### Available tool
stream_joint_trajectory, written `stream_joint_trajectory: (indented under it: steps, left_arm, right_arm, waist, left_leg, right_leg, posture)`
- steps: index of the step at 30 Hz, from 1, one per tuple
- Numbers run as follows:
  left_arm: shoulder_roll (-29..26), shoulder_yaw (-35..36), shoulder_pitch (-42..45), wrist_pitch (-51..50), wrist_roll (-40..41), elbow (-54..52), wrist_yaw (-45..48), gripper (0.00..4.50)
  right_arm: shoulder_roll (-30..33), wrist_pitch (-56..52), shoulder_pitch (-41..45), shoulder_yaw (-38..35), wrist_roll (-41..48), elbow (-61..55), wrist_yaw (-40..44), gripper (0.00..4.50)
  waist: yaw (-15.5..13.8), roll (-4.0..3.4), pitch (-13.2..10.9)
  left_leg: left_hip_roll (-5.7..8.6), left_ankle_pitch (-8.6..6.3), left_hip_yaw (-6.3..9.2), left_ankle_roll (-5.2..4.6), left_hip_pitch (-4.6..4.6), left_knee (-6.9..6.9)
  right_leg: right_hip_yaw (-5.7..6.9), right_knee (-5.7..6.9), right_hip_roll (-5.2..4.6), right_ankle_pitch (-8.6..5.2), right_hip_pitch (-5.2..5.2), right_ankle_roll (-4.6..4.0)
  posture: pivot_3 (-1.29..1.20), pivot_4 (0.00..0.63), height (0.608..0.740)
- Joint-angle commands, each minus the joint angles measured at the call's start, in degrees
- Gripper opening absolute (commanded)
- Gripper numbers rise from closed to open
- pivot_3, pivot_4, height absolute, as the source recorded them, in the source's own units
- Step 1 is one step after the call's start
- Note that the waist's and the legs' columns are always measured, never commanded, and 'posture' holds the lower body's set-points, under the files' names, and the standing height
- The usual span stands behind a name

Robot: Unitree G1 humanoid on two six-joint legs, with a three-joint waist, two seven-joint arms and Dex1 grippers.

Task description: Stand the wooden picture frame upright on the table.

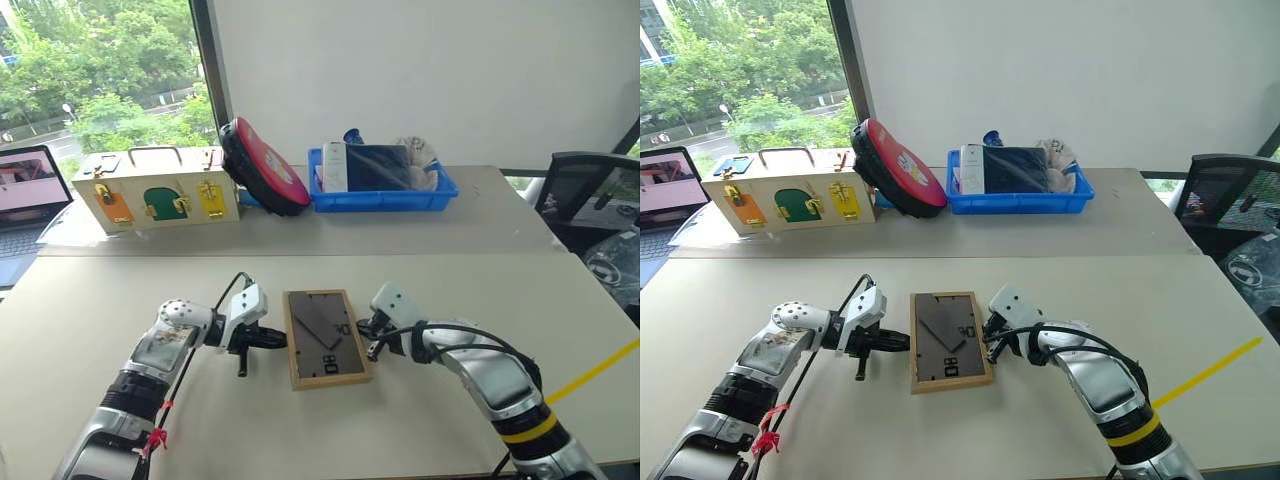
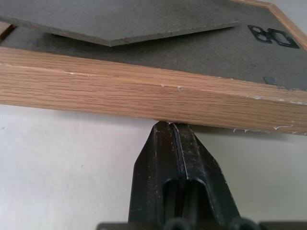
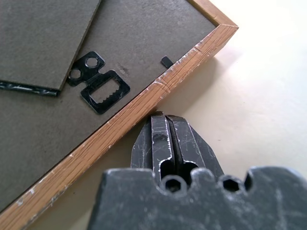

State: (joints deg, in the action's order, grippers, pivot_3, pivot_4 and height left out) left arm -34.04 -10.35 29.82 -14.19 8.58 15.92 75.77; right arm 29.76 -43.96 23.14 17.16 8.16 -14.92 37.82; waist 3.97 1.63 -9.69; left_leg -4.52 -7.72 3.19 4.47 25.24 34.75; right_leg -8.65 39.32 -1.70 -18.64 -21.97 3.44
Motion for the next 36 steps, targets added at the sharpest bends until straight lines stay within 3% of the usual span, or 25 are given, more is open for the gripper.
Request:
stream_joint_trajectory:
  steps: [1, 17, 20, 23, 26, 29, 33, 35, 36]
  left_arm:
    - [-2.08, 0.33, 1.8, 2.34, -2.6, 4.25, -2.21, 0.0]
    - [-1.85, -0.09, 3.01, 4.69, -2.39, 7.94, -2.74, 0.0]
    - [-2.37, 2.45, 2.15, 2.47, -0.6, 7.88, -4.11, 0.0]
    - [-3.14, 9.24, -0.22, -3.94, 6.3, 7.65, -4.63, 0.0]
    - [-4.19, 16.81, -5.43, -14.32, 15.1, 1.82, -5.06, 0.77]
    - [-6.49, 20.95, -9.54, -27.74, 23.03, -5.28, -5.59, 1.87]
    - [-9.59, 22.75, -16.44, -43.6, 30.54, -14.41, -7.61, 3.45]
    - [-8.39, 24.77, -17.92, -47.73, 33.66, -18.23, -11.2, 4.19]
    - [-7.16, 25.46, -18.76, -47.3, 33.78, -20.44, -13.64, 4.34]
  right_arm:
    - [1.85, -3.48, -2.2, 0.08, 1.06, -1.69, 1.68, 0.01]
    - [4.97, -8.98, -3.96, -2.12, 4.01, -7.19, 1.75, 0.01]
    - [6.25, -8.67, -4.66, -3.83, 4.7, -7.55, 1.89, 0.01]
    - [8.01, -8.56, -6.66, -9.95, 8.17, -7.49, 3.46, 0.01]
    - [9.72, -8.67, -8.98, -20.05, 14.36, -6.76, 6.72, 0.0]
    - [11.45, -9.61, -9.96, -25.87, 19.62, -7.03, 9.8, 0.0]
    - [13.66, -11.12, -11.3, -28.42, 26.18, -10.03, 14.15, 0.0]
    - [14.01, -12.07, -11.72, -28.13, 28.84, -11.85, 15.16, 0.0]
    - [14.2, -12.05, -11.9, -27.36, 29.48, -12.54, 15.54, 0.0]
  waist:
    - [-0.12, 0.0, 0.0]
    - [-0.34, 0.02, 0.02]
    - [-0.35, 0.02, 0.02]
    - [-0.33, 0.02, 0.02]
    - [-0.13, 0.04, 0.0]
    - [-0.04, 0.04, -0.02]
    - [-0.02, 0.03, -0.02]
    - [-0.03, 0.03, -0.03]
    - [-0.13, 0.05, -0.03]
  left_leg:
    - [0.0, 0.0, 0.0, 0.0, 0.0, 0.0]
    - [0.01, 0.0, 0.0, 0.0, 0.01, 0.02]
    - [0.01, 0.0, -0.01, 0.0, 0.01, 0.02]
    - [0.0, 0.0, -0.01, 0.0, 0.02, 0.02]
    - [0.0, -0.01, -0.01, -0.01, 0.11, -0.01]
    - [-0.01, -0.01, 0.0, -0.01, 0.18, -0.03]
    - [-0.02, -0.01, 0.0, -0.01, 0.17, -0.03]
    - [-0.02, -0.02, -0.01, -0.01, 0.15, -0.09]
    - [-0.02, -0.02, -0.01, -0.01, 0.16, -0.1]
  right_leg:
    - [0.0, 0.0, 0.0, 0.0, 0.0, 0.0]
    - [0.0, -0.02, -0.01, 0.0, 0.02, 0.01]
    - [0.0, -0.03, -0.01, 0.0, 0.02, 0.01]
    - [0.0, -0.03, -0.01, 0.0, 0.01, 0.01]
    - [0.0, -0.04, -0.02, -0.01, -0.07, 0.01]
    - [0.02, -0.04, -0.02, -0.01, -0.14, 0.01]
    - [0.02, -0.06, -0.02, -0.01, -0.12, 0.01]
    - [0.02, -0.13, -0.03, -0.02, -0.12, 0.0]
    - [0.01, -0.13, -0.03, -0.02, -0.13, 0.0]
  posture:
    - [0.0, 0.15, 0.735]
    - [0.0, 0.15, 0.735]
    - [0.0, 0.15, 0.735]
    - [0.0, 0.15, 0.735]
    - [0.0, 0.15, 0.735]
    - [0.0, 0.15, 0.735]
    - [0.0, 0.15, 0.735]
    - [0.0, 0.15, 0.735]
    - [0.0, 0.15, 0.735]
